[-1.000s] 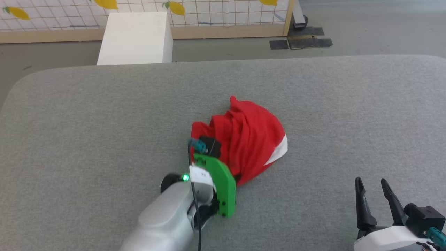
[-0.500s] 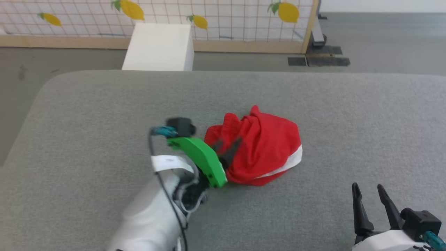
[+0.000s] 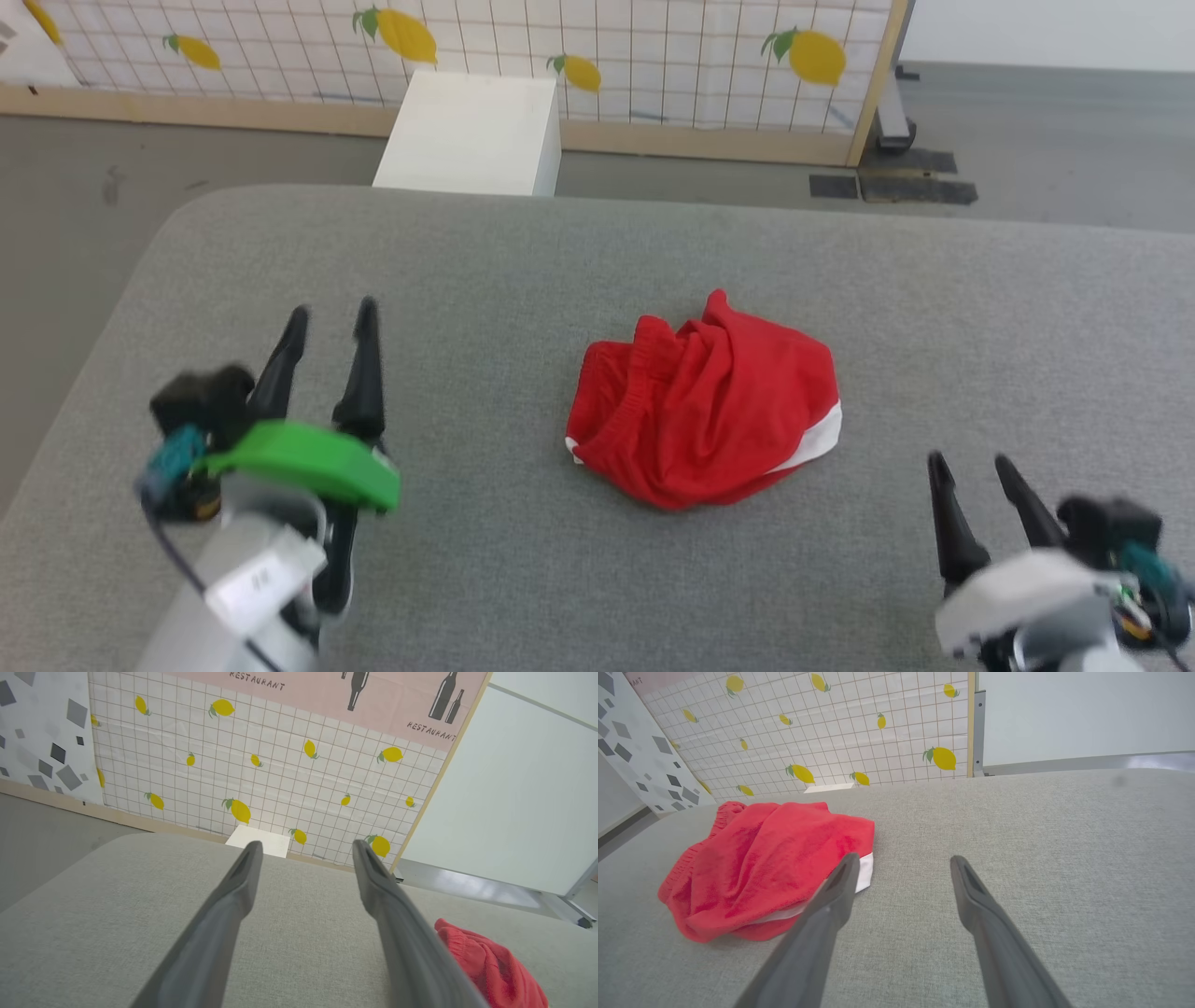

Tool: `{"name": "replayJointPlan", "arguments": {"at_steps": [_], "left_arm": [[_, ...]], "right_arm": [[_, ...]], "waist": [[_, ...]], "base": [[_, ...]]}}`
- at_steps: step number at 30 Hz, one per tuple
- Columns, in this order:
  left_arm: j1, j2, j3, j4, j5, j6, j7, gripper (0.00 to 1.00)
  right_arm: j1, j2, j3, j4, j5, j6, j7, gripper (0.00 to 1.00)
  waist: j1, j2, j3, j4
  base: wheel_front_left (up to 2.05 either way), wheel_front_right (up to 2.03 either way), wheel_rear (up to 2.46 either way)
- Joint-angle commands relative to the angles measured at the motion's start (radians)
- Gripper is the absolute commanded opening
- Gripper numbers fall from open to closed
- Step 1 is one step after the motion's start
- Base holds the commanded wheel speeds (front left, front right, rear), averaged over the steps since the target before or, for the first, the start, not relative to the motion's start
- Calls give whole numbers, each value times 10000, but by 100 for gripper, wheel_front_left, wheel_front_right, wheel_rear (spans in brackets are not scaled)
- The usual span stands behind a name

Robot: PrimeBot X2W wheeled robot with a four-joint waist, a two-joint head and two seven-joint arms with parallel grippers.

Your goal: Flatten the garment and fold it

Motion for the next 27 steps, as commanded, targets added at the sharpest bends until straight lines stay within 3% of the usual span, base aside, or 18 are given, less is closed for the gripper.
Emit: {"name": "replayJointPlan", "arguments": {"at_steps": [1, 6, 11, 15, 20, 27], "left_arm": [[672, -82, 190, -403, 473, 166, -40, 100], [1872, -430, 838, -1445, 1519, 348, -43, 100], [2155, -829, 1181, -1738, 2110, 127, -44, 100], [2133, -1187, 1376, -1847, 2460, -105, -44, 100], [2120, -1630, 1601, -1858, 2761, -405, -44, 100], [2085, -2057, 2003, -1718, 3049, -826, -45, 100]], "right_arm": [[-487, 1, -17, 32, -134, -15, 453, 100], [-1875, 1, 107, 372, -837, -15, 2748, 100], [-3320, -33, 315, 979, -1860, -15, 5444, 100], [-4129, -264, 681, 1496, -2463, -15, 6978, 100], [-4678, -641, 1176, 2075, -2754, -15, 7844, 100], [-4756, -823, 1902, 2702, -2401, -15, 8058, 100]], "waist": [[1, -1, 189, 31], [1, -1, 643, 200], [1, -1, 1169, 526], [1, -1, 1508, 825], [1, -1, 1900, 1137], [1, -1, 2176, 1322]], "base": [[0, 0, 0], [0, 0, 0], [0, 0, 0], [0, 0, 0], [0, 0, 0], [0, 0, 0]]}}
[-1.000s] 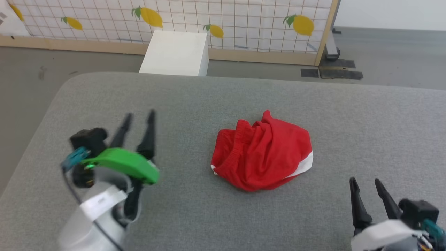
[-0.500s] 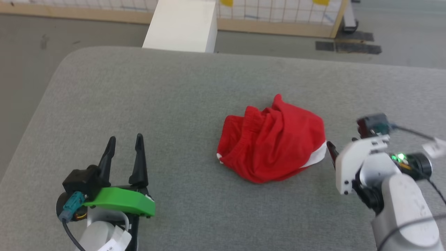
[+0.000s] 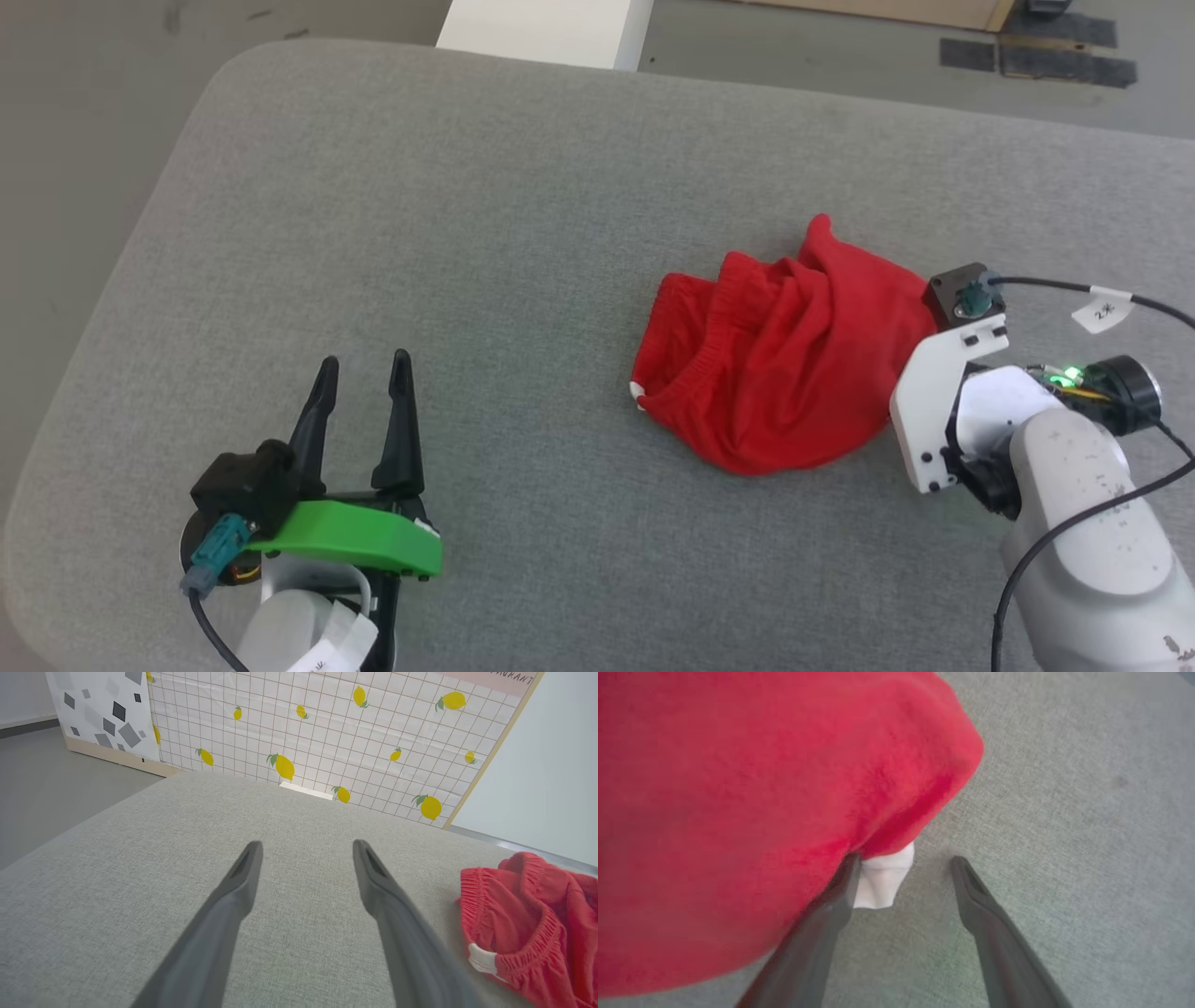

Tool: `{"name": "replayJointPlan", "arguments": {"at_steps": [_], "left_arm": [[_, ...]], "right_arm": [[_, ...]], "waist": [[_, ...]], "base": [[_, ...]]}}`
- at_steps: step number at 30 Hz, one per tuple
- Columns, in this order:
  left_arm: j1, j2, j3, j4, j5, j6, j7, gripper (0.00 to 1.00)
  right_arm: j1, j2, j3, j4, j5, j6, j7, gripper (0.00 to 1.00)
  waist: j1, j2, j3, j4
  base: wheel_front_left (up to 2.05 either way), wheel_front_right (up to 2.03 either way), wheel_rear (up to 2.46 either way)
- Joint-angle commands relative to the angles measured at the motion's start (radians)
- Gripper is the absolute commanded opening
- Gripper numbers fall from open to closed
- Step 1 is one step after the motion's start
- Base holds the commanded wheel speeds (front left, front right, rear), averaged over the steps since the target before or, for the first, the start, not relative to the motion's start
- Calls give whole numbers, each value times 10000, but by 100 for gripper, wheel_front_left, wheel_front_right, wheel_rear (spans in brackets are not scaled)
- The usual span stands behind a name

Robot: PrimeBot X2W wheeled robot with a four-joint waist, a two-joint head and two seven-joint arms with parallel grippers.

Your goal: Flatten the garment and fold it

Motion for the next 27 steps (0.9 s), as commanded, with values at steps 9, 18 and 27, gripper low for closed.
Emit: {"name": "replayJointPlan", "arguments": {"at_steps": [9, 18, 27], "left_arm": [[84, -311, 407, 308, 359, -385, -37, 100], [312, -408, 493, 531, 427, -550, -37, 100], [346, -450, 443, 741, 393, -665, -37, 100]], "right_arm": [[-88, -214, -206, -244, 978, -11, -413, 0], [997, -27, -3054, -2481, 687, -11, -954, 0], [4135, 834, -4421, -3326, 996, -11, 335, 0]], "waist": [[0, -1, -319, -355], [0, -1, -992, -1164], [0, -1, -1175, -1504]], "base": [[0, 0, 0], [0, 0, 0], [0, 0, 0]]}}
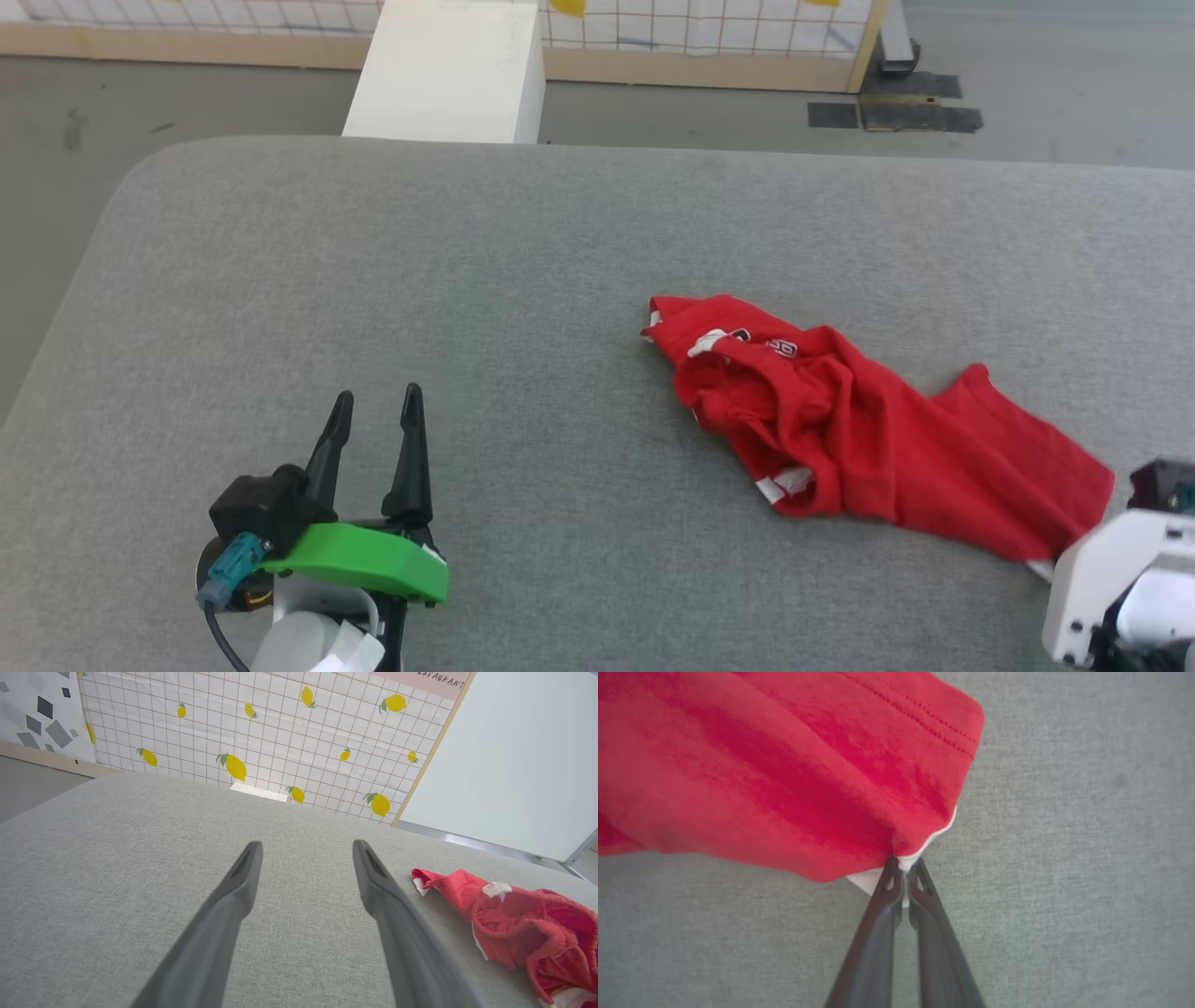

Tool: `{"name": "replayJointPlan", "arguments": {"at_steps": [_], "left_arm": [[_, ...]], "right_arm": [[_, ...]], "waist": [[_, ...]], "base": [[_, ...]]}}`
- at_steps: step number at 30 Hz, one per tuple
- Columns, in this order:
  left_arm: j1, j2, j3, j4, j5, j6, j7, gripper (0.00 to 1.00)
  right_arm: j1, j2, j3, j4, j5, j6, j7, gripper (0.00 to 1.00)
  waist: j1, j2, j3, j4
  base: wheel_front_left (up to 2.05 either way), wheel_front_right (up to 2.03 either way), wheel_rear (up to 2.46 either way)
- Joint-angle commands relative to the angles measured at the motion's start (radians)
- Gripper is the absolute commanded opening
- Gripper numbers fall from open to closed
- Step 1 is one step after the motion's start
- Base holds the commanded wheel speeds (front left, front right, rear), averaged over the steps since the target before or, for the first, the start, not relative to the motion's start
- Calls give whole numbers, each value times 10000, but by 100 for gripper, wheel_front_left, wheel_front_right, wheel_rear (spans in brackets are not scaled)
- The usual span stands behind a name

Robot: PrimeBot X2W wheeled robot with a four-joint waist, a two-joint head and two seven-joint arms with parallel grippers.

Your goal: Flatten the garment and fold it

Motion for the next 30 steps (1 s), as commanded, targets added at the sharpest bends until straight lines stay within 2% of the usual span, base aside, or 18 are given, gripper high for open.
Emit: {"name": "replayJointPlan", "arguments": {"at_steps": [1, 2, 3, 4, 11, 15, 19, 25, 26, 30], "left_arm": [[146, -36, 32, 58, 50, -87, -37, 100], [163, -38, 36, 80, 43, -91, -37, 100], [178, -40, 28, 104, 39, -98, -37, 100], [197, -42, 19, 137, 34, -105, -38, 100], [321, -54, -81, 374, -83, -147, -38, 100], [360, -64, -183, 494, -389, -161, -7, 100], [181, -74, -726, 570, -894, -207, 577, 100], [-849, -79, -2670, 480, -1759, -364, 2422, 100], [-1627, -80, -3952, 717, -2027, -441, 4033, 100], [-2601, -80, -5233, 1156, -2348, -490, 5969, 100]], "right_arm": [[158, 49, 54, -93, 167, -17, -10, 0], [275, 72, 44, -144, 297, -17, -117, 0], [335, 83, 34, -179, 404, -17, -235, 84], [364, 89, 70, -215, 662, -17, -487, 100], [302, 96, -741, -458, 2596, -17, -2455, 100], [458, 97, -1290, -711, 2895, -17, -3121, 100], [510, 97, -1620, -802, 2801, -17, -3411, 100], [386, 98, -1645, -807, 2622, -17, -3372, 100], [284, 98, -1556, -765, 2523, -17, -3352, 100], [165, 98, -1424, -677, 2555, -17, -3404, 100]], "waist": [[0, 0, -92, -122], [0, 0, -115, -154], [0, 0, -134, -175], [0, 0, -164, -199], [0, 0, -533, -234], [0, 0, -699, -322], [0, 0, -783, -462], [0, 0, -599, -726], [0, 0, -433, -882], [0, 0, -169, -1130]], "base": [[0, 0, 0], [0, 0, 0], [0, 0, 0], [0, 0, 0], [0, 0, 0], [0, 0, 0], [0, 0, 0], [0, 0, 0], [0, 0, 0], [0, 0, 0]]}}
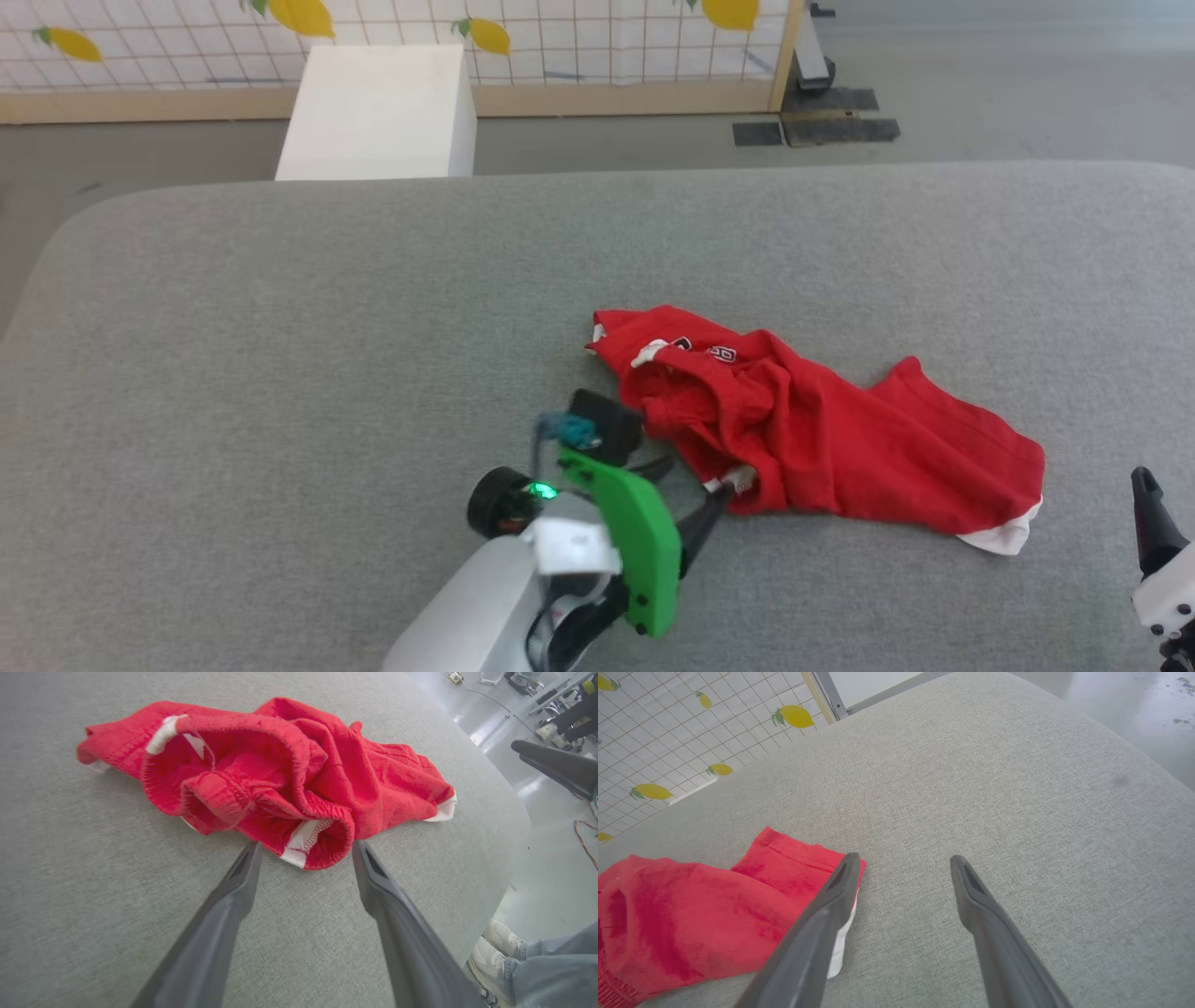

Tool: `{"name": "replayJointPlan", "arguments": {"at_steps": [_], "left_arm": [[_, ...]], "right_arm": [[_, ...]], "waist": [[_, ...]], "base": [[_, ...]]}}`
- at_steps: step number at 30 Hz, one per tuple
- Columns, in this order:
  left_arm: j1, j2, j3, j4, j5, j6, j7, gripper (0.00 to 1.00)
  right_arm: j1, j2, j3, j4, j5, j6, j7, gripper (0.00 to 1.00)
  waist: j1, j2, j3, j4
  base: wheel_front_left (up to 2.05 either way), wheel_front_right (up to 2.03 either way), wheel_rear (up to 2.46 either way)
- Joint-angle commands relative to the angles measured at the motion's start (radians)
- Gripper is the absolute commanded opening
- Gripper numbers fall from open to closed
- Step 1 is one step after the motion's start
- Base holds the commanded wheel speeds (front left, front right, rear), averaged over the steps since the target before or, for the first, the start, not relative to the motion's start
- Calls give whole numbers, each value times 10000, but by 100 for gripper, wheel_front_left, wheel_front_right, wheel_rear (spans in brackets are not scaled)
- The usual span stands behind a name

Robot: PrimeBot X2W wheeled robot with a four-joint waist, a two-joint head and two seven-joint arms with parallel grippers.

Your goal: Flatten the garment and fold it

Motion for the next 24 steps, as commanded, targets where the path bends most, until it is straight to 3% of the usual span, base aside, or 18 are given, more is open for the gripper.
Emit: {"name": "replayJointPlan", "arguments": {"at_steps": [1, 6, 13, 23, 24], "left_arm": [[-349, 8, -187, 176, -192, -55, 438, 100], [-1525, 234, -1431, 674, -228, -66, 1707, 100], [-2632, 747, -2797, 1267, -526, -69, 1675, 100], [-3088, 810, -3382, 2613, -1116, -70, 1442, 100], [-3105, 784, -3400, 2714, -1172, -70, 1432, 47]], "right_arm": [[-217, 0, 51, 32, -9, -15, -46, 100], [-437, 0, 193, 222, 98, -15, -186, 100], [-607, 1, 257, 558, 210, -15, -439, 100], [-689, 1, 293, 770, 253, -15, -648, 100], [-698, 1, 310, 780, 238, -15, -650, 100]], "waist": [[0, 0, 260, -231], [0, 0, 738, -584], [0, 0, 1231, -970], [0, 0, 1407, -1028], [0, 0, 1405, -1016]], "base": [[0, 0, 0], [0, 0, 0], [0, 0, 0], [0, 0, 0], [0, 0, 0]]}}
